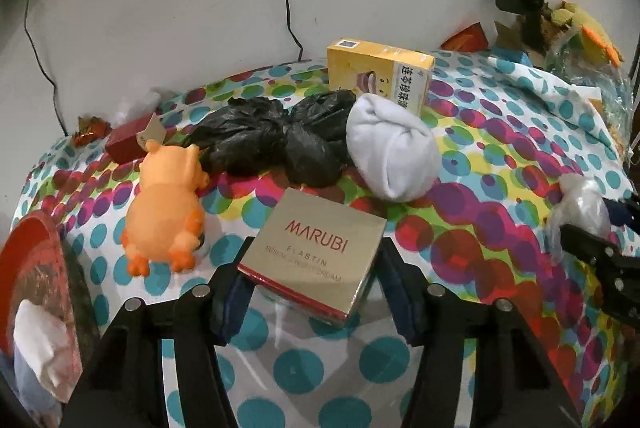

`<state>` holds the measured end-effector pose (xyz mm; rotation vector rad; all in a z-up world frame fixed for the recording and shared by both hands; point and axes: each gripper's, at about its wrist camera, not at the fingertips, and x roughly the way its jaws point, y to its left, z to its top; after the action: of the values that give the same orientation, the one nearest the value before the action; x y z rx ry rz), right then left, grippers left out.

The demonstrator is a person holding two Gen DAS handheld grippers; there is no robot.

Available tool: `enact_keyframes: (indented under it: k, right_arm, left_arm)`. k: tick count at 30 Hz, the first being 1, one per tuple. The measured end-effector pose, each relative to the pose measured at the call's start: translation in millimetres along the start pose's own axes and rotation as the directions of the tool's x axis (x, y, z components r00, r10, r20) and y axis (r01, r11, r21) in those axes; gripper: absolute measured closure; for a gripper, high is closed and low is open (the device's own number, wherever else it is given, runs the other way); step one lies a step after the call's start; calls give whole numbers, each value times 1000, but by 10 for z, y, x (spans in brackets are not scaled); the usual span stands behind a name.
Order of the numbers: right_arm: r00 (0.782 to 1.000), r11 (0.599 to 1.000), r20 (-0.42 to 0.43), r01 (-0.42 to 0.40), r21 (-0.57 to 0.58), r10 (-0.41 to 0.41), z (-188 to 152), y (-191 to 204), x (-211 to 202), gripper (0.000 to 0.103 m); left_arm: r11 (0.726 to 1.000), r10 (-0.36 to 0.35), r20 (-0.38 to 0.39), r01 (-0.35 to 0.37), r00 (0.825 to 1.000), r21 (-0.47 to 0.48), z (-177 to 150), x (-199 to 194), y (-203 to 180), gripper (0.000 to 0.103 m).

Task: Organize objects
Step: 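Carry the MARUBI box onto the red tray and release with left gripper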

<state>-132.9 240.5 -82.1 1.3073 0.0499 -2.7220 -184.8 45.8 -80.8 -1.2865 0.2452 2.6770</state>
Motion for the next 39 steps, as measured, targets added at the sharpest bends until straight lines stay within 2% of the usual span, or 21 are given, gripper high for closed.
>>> enact_keyframes:
  k: [10, 19, 30, 39]
  right_arm:
    - [1000, 1000, -1, 2, -1, -2, 3, -8, 4, 50]
    - [1000, 1000, -2, 11, -9, -11, 12, -6, 25, 50]
    - [1000, 1000, -5, 22, -19, -22, 12, 12, 32, 50]
    - [1000, 1000, -5, 23, -19, -23, 12, 13, 32, 50]
  left_arm:
    - [1000, -3, -2, 3, 1000, -4, -171, -250, -21, 48]
    - [998, 47, 28, -46, 999, -32, -317, -670, 101, 48]
    - [984, 120, 39, -114, 992, -134, -490, -1115, 703, 48]
    - [943, 203, -13, -199, 979, -266, -756, -1190, 1339, 48]
